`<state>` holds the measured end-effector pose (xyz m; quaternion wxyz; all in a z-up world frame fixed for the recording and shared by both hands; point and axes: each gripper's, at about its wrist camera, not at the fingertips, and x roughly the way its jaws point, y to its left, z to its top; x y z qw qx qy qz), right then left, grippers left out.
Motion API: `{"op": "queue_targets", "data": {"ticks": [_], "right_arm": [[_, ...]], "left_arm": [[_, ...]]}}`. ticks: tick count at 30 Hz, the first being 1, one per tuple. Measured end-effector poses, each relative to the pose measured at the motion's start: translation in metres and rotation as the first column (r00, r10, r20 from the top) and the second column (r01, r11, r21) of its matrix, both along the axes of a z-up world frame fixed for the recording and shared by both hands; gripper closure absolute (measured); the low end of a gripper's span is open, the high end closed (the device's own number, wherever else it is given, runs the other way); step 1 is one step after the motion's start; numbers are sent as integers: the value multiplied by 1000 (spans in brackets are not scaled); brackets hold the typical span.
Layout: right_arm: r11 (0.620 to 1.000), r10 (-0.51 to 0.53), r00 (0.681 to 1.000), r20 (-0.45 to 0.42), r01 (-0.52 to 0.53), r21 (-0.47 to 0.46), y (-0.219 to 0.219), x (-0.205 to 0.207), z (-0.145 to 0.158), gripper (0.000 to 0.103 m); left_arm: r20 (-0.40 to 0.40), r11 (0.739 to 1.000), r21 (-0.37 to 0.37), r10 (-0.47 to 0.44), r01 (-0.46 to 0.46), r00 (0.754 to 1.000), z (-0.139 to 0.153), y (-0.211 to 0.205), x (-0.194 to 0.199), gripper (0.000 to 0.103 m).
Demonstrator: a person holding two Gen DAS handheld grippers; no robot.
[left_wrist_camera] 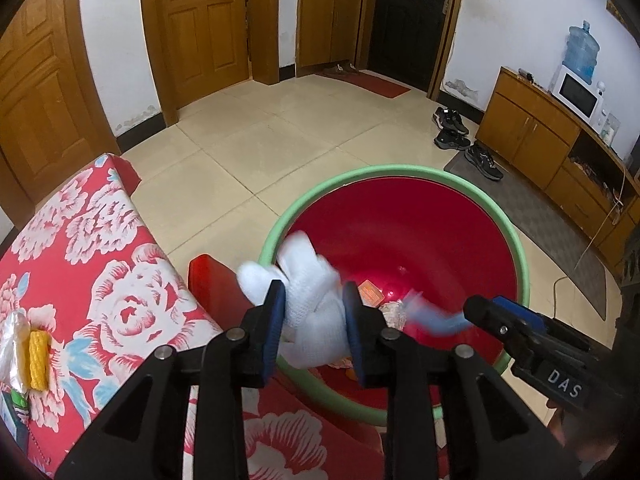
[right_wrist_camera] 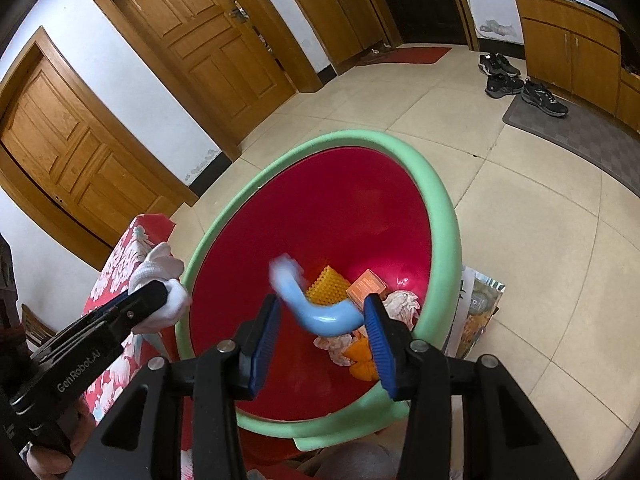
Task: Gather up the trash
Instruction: 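Open both tools to drop the white sock and blue tube into the basin, then move both tools back over the table toward the teal box and plastic bag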
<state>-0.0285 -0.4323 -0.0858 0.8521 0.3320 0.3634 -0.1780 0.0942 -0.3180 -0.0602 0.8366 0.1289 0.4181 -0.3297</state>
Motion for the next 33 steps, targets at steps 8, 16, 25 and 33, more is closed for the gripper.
{"op": "queue_targets", "data": {"ticks": [8,16,25,33], "right_arm": [[1000,-3,1000,9,3,-2,-1,-1,3,48],[1000,-10,1000,19,11,-11,1,-4,8,44],[1000,5,999,49,-4,-29,15,-9,24,41],[998,36,996,82,-32,-45,31,-13,41,38]], "left_arm": [[-2,1000,-4,24,-24,1000,4,5,1,67],[0,999,-23,47,-47,999,13,19,1,67],[6,994,-53,91,-91,996,27,48,-2,67],[13,987,-70,147,-145,989,37,82,-4,67]]}}
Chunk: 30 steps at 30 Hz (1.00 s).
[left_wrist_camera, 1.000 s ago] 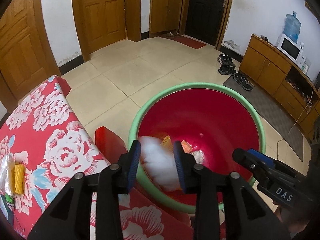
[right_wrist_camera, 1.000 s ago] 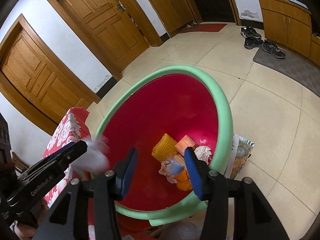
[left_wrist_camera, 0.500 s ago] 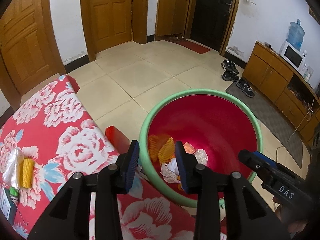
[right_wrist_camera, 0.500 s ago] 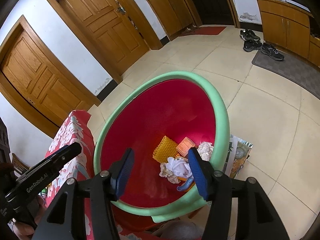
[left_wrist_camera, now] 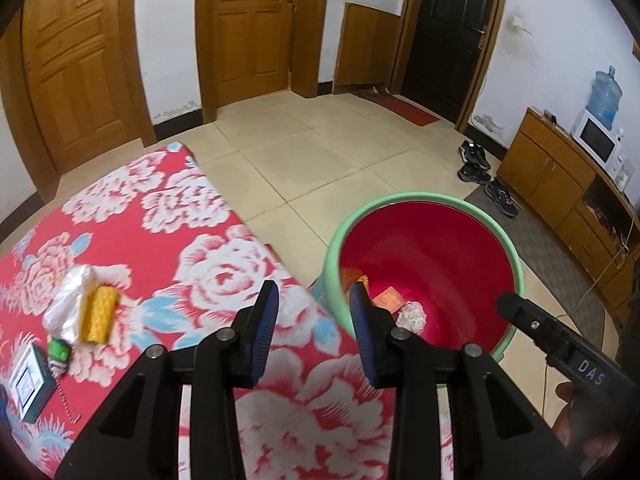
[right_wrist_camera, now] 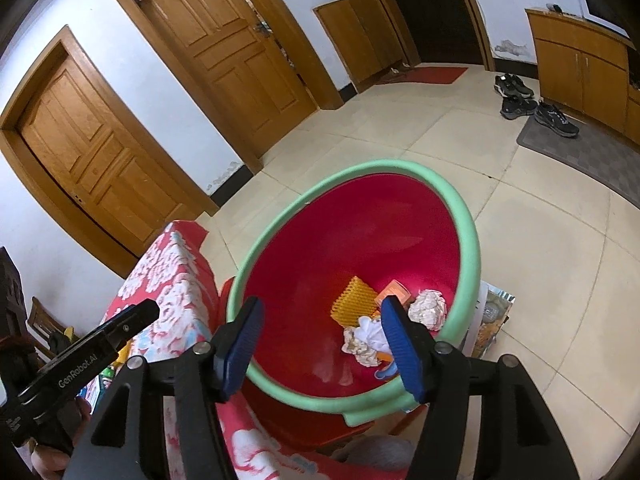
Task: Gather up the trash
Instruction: 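Move both tools back over the table toward the teal box and plastic bag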
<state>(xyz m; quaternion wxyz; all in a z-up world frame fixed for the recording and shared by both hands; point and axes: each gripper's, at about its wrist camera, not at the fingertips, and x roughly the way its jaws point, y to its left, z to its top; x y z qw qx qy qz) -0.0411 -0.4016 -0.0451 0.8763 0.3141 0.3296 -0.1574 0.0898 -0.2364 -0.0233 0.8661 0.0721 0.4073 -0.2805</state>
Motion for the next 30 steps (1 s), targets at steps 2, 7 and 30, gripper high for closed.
{"op": "queue_targets", "data": {"ticks": [2,7,30], "right_arm": [[1000,11,1000,7,-11,-5,5,-1,4,37],[999,40,999,18,-40,-15,19,1,13,36],[983,182,983,9,-181,-42,88,11,30,35]], "left_arm": [[5,1000,-1,12,-12,1000,2,8,-2,67],[18,999,-1,52,-52,998,6,32,-4,67],[50,960,32,275,-277,960,9,158,10,66]]}}
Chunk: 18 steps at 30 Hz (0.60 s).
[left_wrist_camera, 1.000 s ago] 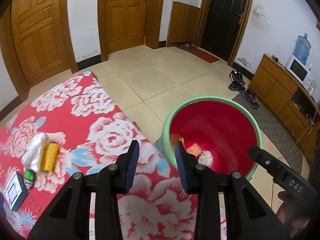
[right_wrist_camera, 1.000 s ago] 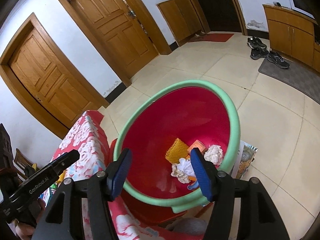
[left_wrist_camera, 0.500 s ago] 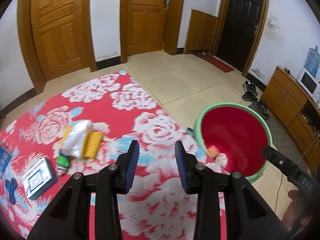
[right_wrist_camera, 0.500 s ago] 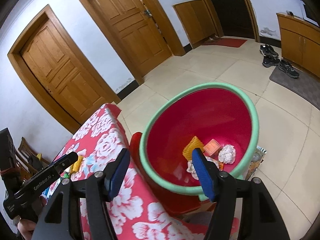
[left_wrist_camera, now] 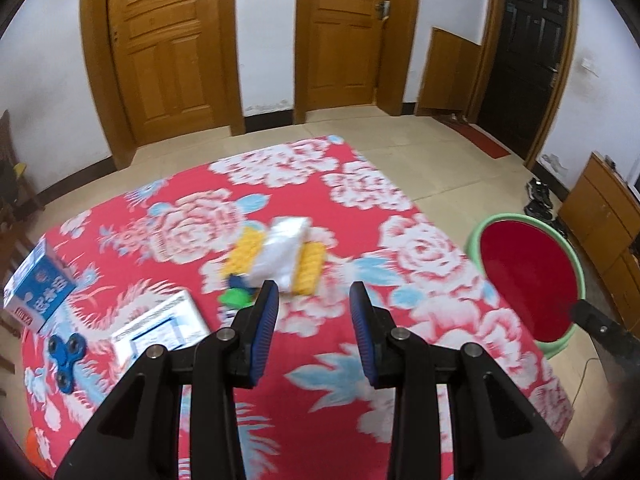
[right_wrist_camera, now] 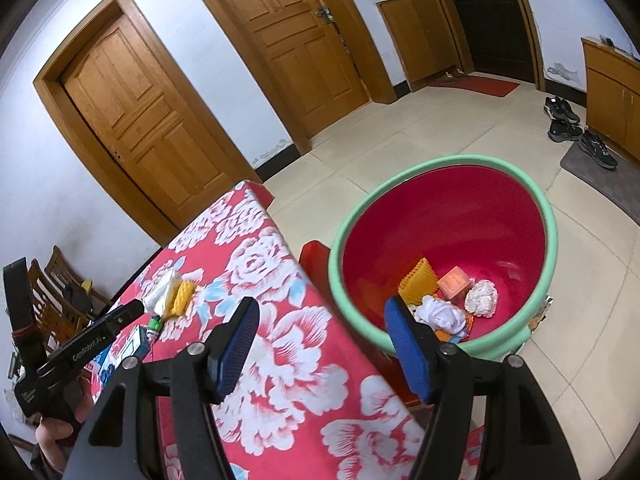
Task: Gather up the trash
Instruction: 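Move both tools back over the table toward the teal box and plastic bag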
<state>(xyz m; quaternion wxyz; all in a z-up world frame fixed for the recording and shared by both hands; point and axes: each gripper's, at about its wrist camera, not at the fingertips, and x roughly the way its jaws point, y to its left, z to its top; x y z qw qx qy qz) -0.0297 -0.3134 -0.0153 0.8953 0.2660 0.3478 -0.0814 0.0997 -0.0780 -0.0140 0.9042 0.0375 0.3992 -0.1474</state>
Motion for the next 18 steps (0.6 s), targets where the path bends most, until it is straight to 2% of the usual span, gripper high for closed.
{"op": "queue_targets", "data": {"ticks": [8,18], "right_arm": [[999,30,999,-20,-31,-16,18,4,-2,35],[999,40,998,-41,-41,-32,27,7,-2,35]], "left_arm": [[-6,994,30,110,-109,994,-8,53,22,66],[-61,966,57,257,-253,965,-32,116,53,67]]}}
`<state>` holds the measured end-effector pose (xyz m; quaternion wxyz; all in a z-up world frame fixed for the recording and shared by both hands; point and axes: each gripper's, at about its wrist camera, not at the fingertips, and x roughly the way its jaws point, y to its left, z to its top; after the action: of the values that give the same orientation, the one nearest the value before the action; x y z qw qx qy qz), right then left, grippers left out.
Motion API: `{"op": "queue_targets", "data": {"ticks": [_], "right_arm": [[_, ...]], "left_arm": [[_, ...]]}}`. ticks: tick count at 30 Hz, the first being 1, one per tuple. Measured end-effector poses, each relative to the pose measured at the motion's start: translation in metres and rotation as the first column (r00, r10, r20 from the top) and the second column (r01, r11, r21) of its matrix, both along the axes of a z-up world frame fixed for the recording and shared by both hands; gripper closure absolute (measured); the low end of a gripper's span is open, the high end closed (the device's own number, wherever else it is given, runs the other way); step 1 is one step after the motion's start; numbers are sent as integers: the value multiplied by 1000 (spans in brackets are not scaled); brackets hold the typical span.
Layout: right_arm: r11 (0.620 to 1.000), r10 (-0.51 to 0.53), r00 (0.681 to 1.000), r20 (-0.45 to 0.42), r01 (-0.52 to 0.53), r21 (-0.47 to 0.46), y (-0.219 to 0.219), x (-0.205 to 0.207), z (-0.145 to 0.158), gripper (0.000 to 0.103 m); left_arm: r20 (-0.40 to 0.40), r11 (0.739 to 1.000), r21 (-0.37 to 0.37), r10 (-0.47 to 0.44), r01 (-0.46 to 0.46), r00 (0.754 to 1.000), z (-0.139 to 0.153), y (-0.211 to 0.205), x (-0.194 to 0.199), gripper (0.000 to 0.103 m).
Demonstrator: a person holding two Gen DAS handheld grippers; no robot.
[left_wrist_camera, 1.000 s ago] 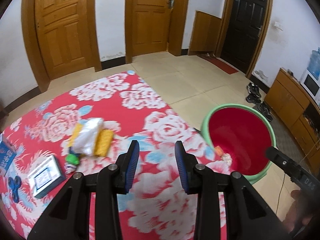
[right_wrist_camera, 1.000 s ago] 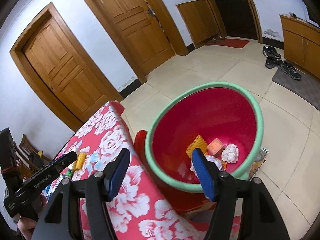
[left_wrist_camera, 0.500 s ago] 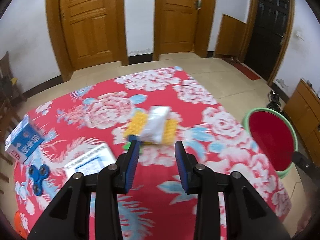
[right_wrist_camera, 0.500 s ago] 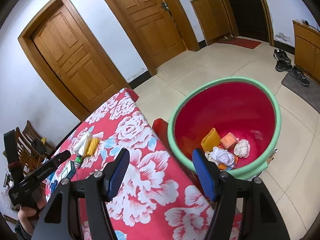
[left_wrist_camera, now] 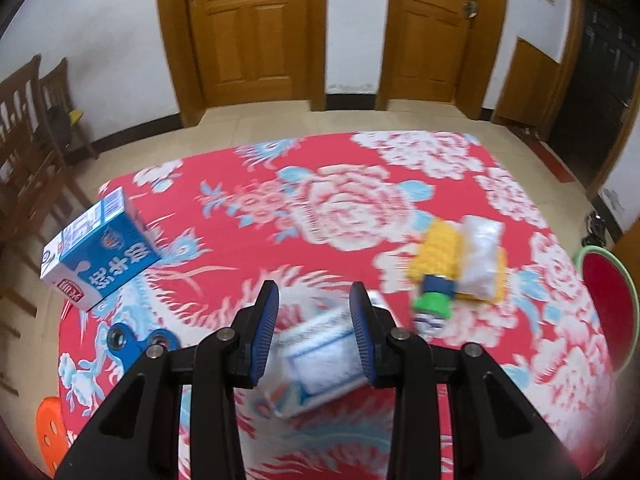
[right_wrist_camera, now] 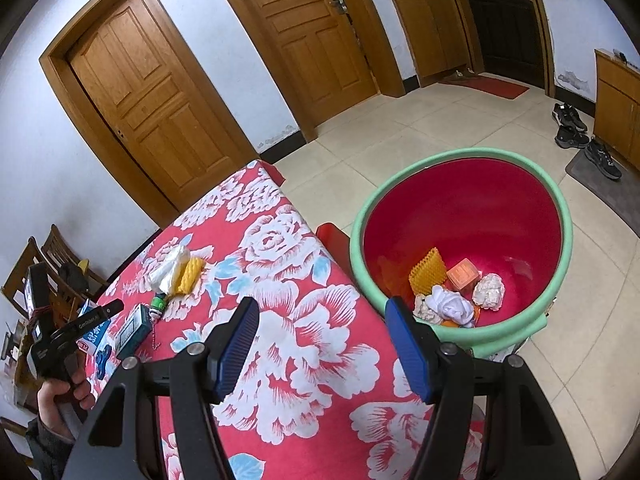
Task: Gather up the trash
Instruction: 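Move both tools back over the table toward the teal box and plastic bag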
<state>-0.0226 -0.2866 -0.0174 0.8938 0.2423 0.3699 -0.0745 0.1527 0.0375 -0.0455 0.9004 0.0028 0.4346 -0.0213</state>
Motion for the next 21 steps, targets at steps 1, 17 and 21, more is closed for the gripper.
{"op": "queue_targets", "data": {"ticks": [1,17,21], "right_arm": [[1000,2,1000,-1,-2,-1,1,0,0,35],[1000,17,1000,-18,-17,4,7,4,-7,35],[1000,20,1000,-18,-20,7,8,3,-8,35]], "left_arm": [[-6,1000,4,8,-8,1000,-3,4,3,66],[-106,996,56,73,-68,992,-32,33,-7,67],[-101,998,28,53,-50,994,-26,30,-21,66]]}}
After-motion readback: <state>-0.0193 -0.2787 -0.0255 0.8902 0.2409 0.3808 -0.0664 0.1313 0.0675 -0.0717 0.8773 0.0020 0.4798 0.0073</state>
